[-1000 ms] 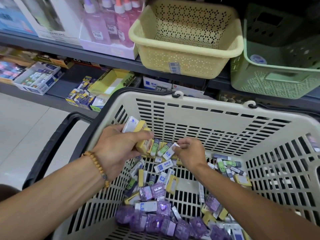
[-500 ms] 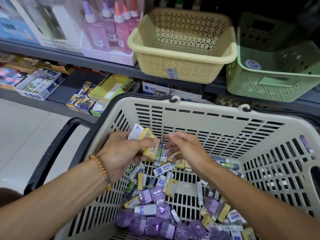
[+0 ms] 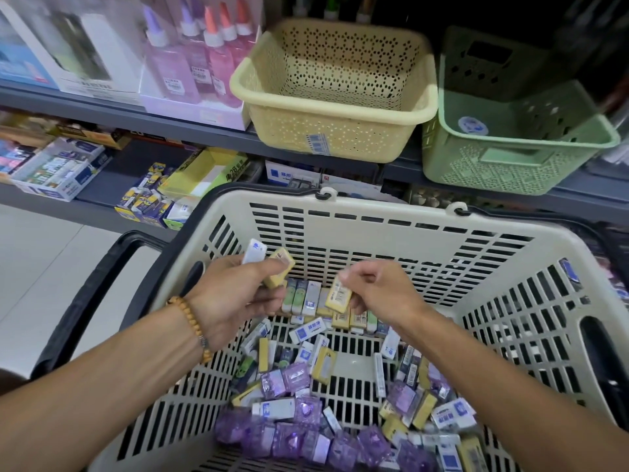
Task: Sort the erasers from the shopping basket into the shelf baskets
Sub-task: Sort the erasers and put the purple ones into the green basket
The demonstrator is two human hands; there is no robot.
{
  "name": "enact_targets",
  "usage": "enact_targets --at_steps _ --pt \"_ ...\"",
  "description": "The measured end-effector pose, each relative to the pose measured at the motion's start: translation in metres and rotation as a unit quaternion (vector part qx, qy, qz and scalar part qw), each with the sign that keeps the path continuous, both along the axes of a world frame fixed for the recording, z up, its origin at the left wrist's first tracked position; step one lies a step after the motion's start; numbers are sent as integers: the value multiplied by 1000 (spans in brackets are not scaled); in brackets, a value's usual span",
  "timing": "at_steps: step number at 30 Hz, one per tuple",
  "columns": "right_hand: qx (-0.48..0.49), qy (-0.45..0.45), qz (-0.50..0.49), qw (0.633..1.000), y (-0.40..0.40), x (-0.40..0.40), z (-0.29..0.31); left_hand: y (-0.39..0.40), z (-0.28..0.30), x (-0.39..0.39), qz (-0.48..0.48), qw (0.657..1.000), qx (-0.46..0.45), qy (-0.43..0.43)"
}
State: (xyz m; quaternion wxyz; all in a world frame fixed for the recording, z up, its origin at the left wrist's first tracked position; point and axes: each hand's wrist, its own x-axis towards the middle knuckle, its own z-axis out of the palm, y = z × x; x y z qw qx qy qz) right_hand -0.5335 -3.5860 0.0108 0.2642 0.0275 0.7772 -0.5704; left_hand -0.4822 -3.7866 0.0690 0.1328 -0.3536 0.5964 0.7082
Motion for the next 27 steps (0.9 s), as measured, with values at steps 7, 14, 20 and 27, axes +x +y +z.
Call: enact_targets --at_steps 7,14,20,27 --pt "106 8 -50 993 -2 -1 -45 2 -3 1 -27 999 -17 -3" --pt "78 24 -20 996 -9 1 -28 7 -6 3 -80 997 -5 -15" --pt "-78 -28 97 992 -17 8 11 14 -4 6 -126 992 4 -8" --pt "-63 -138 32 988 26 -12 -1 17 1 4 -73 996 26 -41"
